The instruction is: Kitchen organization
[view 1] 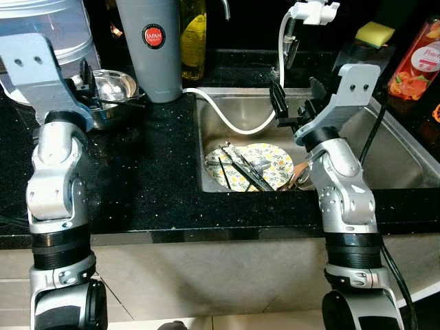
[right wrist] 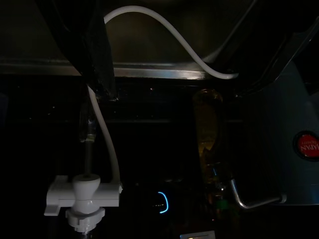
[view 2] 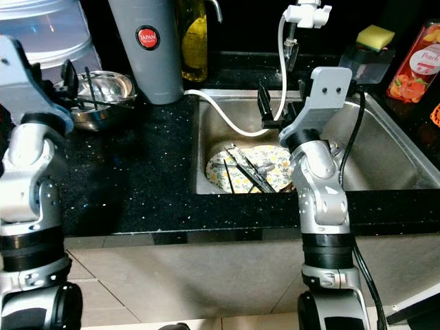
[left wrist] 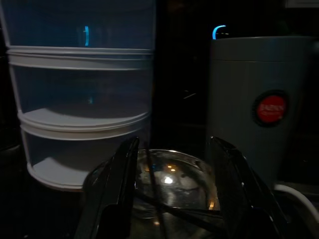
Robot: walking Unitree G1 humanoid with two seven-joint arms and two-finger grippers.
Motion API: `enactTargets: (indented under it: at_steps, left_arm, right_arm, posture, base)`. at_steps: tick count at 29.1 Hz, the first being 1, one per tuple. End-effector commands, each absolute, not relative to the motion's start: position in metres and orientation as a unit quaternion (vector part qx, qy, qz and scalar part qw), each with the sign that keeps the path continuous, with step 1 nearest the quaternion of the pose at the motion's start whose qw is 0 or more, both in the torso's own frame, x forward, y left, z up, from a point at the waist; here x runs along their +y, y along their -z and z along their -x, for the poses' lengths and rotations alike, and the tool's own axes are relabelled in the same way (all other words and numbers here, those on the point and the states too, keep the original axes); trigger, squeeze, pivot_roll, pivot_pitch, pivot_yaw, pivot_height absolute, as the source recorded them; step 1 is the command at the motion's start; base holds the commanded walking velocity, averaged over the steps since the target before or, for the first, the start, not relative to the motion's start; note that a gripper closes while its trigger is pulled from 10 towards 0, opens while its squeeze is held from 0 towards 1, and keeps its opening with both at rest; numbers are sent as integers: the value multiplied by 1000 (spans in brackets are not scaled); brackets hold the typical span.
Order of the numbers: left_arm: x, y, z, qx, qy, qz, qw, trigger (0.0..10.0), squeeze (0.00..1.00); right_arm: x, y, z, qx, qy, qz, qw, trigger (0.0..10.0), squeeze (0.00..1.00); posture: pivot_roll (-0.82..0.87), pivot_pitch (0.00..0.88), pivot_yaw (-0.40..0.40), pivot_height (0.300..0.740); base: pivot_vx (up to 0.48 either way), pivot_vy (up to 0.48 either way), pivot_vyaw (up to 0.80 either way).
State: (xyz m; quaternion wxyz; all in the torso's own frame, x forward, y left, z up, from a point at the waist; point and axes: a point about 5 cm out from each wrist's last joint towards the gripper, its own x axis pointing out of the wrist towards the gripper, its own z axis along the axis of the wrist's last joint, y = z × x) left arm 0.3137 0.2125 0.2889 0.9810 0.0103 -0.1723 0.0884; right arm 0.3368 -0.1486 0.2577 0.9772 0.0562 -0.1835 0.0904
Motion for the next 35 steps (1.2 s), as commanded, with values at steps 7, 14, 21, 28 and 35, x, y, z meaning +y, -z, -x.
enactTargets:
  at_steps: [7,14,21,28,35]
  left_arm:
    - [201,-293,-312,-188,-65,8,980,10000,0]
    - [201,-294,-312,-190,-65,13,980,10000,0]
    - [201,-294,-312,-189,-67,15,980,10000,0]
    - [201,-294,-312,-190,-67,11,979,10000,0]
    - [198,-293,-313,-186,-61,3,981,10000,0]
  right_arm:
    - [-149,-259,-338,-187,-89,-56,977,10000,0]
    - [-150,-258,-338,-186,-88,-57,977,10000,0]
    - [-149,-257,-338,-185,-89,-57,977,10000,0]
    - [-149,-257,-338,-185,-89,-58,977,10000,0]
    - [-149,-257,-338,-185,-88,-59,977,10000,0]
  posture:
    - [82,0,-41,740]
    - [76,0,-35,740]
    - [77,0,-36,740]
    - [76,0,-35,740]
    - [75,0,-32,740]
  base:
    - [0,36,0]
    - [0,474,0]
    - [0,446,0]
    - [0,0,0]
    - [0,0,0]
